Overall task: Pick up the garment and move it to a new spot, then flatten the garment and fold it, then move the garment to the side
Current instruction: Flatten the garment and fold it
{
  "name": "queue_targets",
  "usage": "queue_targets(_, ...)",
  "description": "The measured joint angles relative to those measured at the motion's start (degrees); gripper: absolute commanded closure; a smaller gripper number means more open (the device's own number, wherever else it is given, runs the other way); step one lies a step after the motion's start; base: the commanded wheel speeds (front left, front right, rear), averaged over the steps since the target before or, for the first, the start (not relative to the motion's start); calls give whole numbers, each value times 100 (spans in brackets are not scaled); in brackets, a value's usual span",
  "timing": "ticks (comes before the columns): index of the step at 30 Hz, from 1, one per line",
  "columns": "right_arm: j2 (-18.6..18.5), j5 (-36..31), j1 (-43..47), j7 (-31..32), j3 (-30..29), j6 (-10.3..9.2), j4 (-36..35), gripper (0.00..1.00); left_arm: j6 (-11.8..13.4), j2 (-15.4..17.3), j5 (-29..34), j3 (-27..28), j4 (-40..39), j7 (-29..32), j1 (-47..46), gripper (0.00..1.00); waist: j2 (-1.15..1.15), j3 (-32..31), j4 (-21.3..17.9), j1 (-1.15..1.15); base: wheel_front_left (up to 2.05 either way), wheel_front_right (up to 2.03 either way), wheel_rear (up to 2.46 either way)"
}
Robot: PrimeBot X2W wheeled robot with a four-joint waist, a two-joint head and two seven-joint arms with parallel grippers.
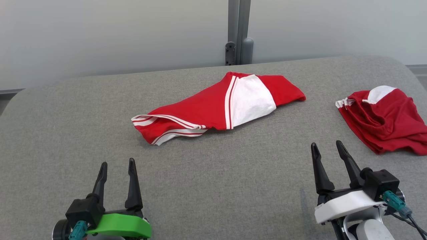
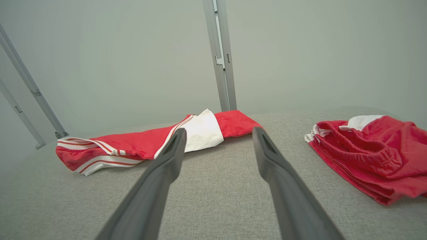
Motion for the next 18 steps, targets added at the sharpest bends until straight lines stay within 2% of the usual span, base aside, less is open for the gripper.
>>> queue_targets(18,0,-9,-82,-20,-42,-1,15,0,-103,-80,97,94,31,0,-20,0,0,171,48,0,0,0,0)
